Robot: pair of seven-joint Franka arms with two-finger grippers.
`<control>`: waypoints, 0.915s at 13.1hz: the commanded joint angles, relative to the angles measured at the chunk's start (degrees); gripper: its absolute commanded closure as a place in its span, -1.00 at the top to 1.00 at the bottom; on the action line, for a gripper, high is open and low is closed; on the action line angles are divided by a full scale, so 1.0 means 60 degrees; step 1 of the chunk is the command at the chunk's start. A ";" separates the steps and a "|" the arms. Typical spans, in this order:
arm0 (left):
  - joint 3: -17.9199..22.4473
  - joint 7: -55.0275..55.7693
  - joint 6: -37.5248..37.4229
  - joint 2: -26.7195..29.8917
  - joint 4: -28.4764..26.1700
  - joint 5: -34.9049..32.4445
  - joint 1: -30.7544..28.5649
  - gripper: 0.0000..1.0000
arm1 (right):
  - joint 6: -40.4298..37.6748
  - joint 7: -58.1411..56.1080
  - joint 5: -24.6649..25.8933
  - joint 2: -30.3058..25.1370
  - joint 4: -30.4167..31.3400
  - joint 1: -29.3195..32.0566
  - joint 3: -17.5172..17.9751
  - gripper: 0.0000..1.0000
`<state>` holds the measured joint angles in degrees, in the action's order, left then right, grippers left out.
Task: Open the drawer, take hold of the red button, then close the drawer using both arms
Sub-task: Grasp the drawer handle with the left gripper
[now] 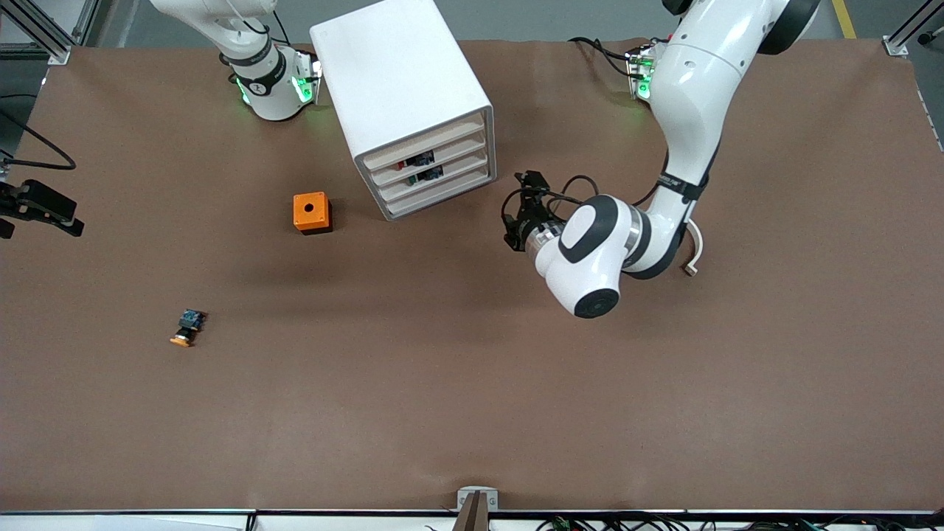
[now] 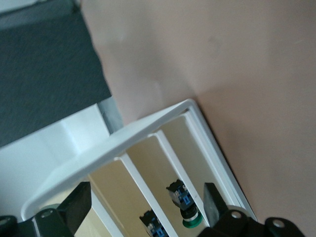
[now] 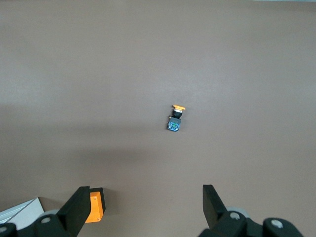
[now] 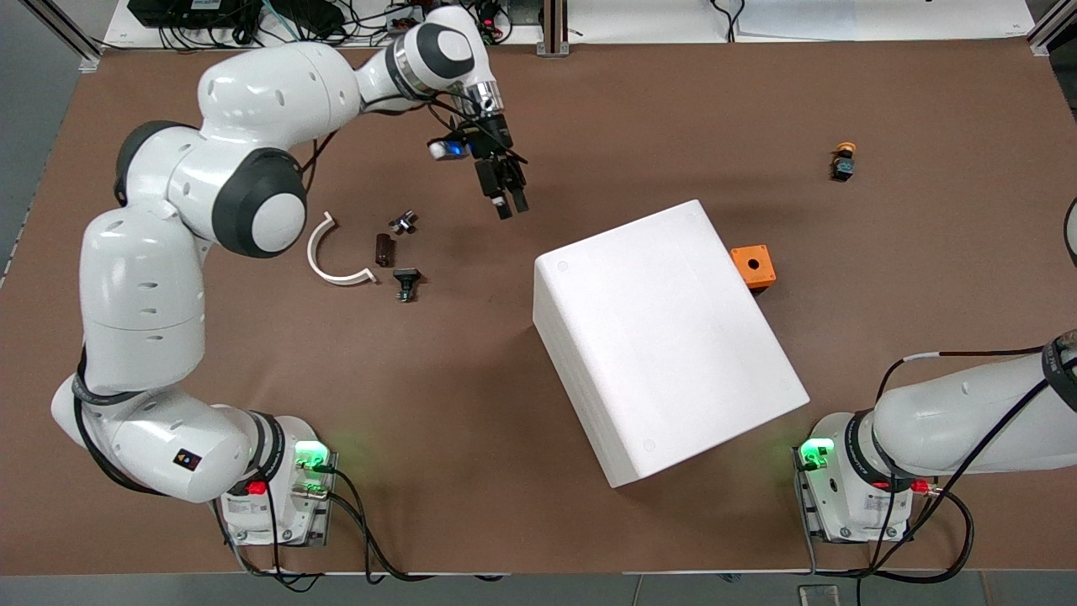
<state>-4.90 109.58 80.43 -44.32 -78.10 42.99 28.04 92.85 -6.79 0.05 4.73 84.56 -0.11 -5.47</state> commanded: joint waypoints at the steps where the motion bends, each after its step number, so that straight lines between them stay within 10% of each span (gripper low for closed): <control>1: 0.0070 0.1244 -0.0236 -0.0653 0.0346 0.0786 0.0293 0.99 | 0.0052 -0.0069 0.0051 -0.0158 0.0131 0.0048 0.0032 1.00; 5: 0.0070 0.2228 -0.0250 -0.1211 0.0317 0.1651 0.0600 0.97 | 0.0038 -0.0069 0.0051 -0.0158 0.0131 0.0048 0.0032 1.00; 12: -0.0266 0.2904 -0.0718 -0.1519 0.0244 0.1975 0.0982 0.29 | 0.0038 -0.0069 0.0051 -0.0158 0.0131 0.0048 0.0032 1.00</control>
<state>-5.46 126.10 78.04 -52.74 -77.95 53.84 33.71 92.89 -6.79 0.05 4.73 84.61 -0.11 -5.47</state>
